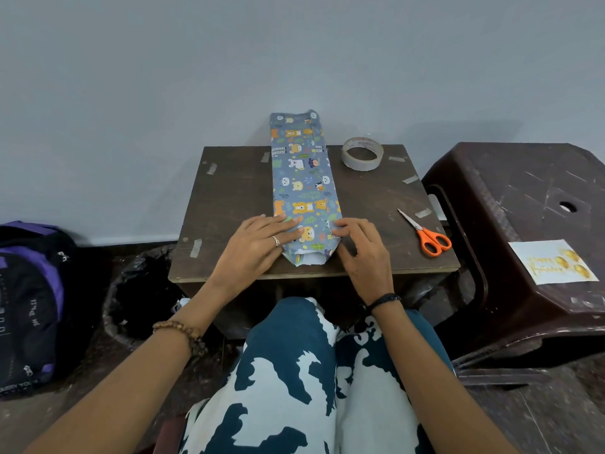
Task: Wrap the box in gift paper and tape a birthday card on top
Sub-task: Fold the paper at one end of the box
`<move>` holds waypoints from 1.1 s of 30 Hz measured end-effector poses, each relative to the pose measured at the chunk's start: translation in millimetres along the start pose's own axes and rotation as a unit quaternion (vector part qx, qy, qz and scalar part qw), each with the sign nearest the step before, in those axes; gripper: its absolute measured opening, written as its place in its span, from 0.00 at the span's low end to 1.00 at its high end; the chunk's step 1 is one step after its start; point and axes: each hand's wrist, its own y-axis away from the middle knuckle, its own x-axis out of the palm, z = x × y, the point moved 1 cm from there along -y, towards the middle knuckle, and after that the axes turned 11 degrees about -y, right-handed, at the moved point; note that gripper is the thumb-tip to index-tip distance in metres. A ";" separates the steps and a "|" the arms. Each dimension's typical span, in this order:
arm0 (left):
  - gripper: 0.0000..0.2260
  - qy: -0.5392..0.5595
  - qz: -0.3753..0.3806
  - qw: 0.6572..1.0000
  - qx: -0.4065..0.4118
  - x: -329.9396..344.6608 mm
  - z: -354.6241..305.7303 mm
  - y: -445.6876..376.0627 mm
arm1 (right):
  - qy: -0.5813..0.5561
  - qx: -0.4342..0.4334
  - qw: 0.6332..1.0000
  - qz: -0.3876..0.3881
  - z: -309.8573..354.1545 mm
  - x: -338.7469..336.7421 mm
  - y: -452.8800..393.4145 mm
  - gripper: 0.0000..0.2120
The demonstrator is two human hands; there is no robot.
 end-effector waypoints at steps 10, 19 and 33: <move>0.11 0.047 -0.012 0.999 -0.002 4.7 -1.9 -3.5 | 0.013 -0.012 1.000 -0.016 -0.5 3.2 -4.6 0.08; 0.05 0.010 -0.031 0.999 0.007 10.4 -4.5 1.6 | 0.021 -0.021 0.999 -0.029 2.3 11.2 -2.9 0.11; 0.12 0.037 0.006 0.998 -0.059 -3.5 -16.3 5.3 | 0.029 0.004 0.999 0.018 7.5 1.2 3.5 0.09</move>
